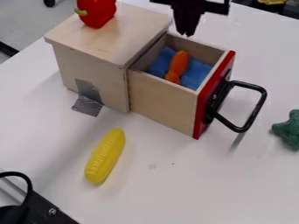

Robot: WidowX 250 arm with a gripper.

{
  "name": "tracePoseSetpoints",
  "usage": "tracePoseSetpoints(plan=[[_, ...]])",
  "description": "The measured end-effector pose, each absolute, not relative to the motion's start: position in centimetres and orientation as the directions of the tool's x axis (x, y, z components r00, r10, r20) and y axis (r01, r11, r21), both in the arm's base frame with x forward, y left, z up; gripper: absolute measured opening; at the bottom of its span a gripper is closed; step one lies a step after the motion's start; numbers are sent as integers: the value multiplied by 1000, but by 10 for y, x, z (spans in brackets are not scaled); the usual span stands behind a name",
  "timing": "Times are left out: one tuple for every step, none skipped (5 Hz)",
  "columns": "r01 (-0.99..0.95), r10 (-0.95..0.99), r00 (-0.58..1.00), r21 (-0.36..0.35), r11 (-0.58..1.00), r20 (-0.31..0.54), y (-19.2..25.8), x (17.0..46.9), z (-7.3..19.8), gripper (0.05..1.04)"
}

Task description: Take the thing out of the drawer and put it on the left side of the table

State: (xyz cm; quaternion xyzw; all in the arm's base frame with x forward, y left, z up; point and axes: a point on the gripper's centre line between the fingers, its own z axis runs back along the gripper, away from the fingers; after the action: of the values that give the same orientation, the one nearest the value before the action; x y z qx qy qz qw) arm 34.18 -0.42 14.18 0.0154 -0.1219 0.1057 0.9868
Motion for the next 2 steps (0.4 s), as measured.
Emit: tracePoseSetpoints(plan=[[-193,193,954,-21,981,231,-9,330,148,73],[-207,213,955,-51,977,209,-10,323,139,215]])
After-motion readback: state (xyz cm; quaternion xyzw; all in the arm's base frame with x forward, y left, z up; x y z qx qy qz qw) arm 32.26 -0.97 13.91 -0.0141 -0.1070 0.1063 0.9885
